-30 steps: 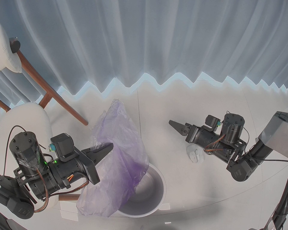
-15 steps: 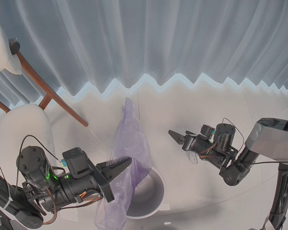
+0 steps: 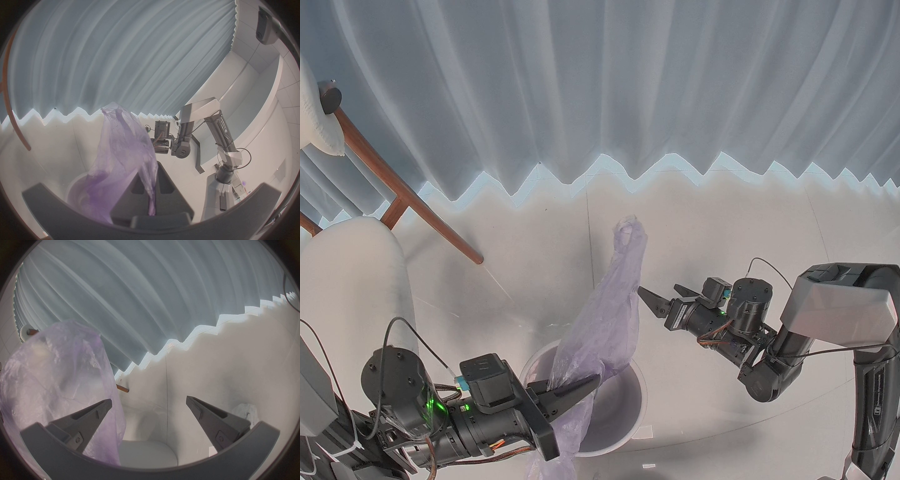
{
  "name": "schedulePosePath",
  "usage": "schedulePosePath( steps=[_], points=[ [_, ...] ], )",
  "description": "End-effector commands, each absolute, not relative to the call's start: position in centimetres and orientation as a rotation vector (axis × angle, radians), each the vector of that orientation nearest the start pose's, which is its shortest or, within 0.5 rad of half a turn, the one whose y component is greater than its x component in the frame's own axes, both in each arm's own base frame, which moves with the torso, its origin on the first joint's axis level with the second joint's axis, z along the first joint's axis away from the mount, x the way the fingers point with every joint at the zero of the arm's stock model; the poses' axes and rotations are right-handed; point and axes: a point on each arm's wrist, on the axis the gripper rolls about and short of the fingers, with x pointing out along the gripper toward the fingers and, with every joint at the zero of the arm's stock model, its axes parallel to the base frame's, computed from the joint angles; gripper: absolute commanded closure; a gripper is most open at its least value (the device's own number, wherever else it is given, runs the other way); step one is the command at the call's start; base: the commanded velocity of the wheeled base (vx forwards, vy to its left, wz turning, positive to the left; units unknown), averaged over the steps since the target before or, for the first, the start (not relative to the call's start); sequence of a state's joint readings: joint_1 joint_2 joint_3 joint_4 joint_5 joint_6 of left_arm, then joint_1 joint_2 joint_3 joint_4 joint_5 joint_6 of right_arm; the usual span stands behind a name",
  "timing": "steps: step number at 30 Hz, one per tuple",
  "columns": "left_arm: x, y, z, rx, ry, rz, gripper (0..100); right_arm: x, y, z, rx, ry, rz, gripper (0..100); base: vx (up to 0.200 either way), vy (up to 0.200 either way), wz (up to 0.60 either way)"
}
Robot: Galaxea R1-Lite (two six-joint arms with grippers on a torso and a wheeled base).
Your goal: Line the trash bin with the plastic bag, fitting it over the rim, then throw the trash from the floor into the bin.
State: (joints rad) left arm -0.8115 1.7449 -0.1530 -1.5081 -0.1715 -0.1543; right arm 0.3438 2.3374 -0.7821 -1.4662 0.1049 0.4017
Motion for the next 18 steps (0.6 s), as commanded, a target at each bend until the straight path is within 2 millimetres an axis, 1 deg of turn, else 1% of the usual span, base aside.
schedulePosePath(
  steps=[1, 4, 5, 11, 13, 15, 18],
  points=[
    [15.0, -17.0, 10.8, -0.108, 0.171, -0.994, 100, 36.9, 13.5, 2.3, 0.386, 0.190, 0.424, 0, 0.000, 0.000, 0.00],
    [14.7, -17.1, 11.0, -0.110, 0.164, -1.003, 100, 37.2, 13.6, 1.8, 0.392, 0.167, 0.427, 0, 0.000, 0.000, 0.00],
    [14.7, -17.0, 11.0, -0.110, 0.162, -1.003, 100, 37.3, 13.7, 1.7, 0.391, 0.158, 0.429, 100, 0.000, 0.000, 0.00],
    [14.5, -16.9, 11.2, -0.112, 0.156, -1.006, 100, 37.1, 13.9, 1.9, 0.401, 0.133, 0.446, 100, 0.000, 0.000, 0.00],
    [14.4, -17.0, 11.3, -0.114, 0.152, -1.012, 100, 37.2, 13.9, 1.6, 0.401, 0.138, 0.446, 100, 0.000, 0.000, 0.00],
    [14.3, -16.9, 11.5, -0.115, 0.142, -1.016, 100, 37.4, 14.0, 1.0, 0.414, 0.150, 0.443, 100, 0.000, 0.000, 0.00],
    [14.2, -17.0, 11.5, -0.115, 0.141, -1.022, 100, 37.5, 14.0, 1.0, 0.419, 0.146, 0.442, 100, 0.000, 0.000, 0.00]
  ],
)
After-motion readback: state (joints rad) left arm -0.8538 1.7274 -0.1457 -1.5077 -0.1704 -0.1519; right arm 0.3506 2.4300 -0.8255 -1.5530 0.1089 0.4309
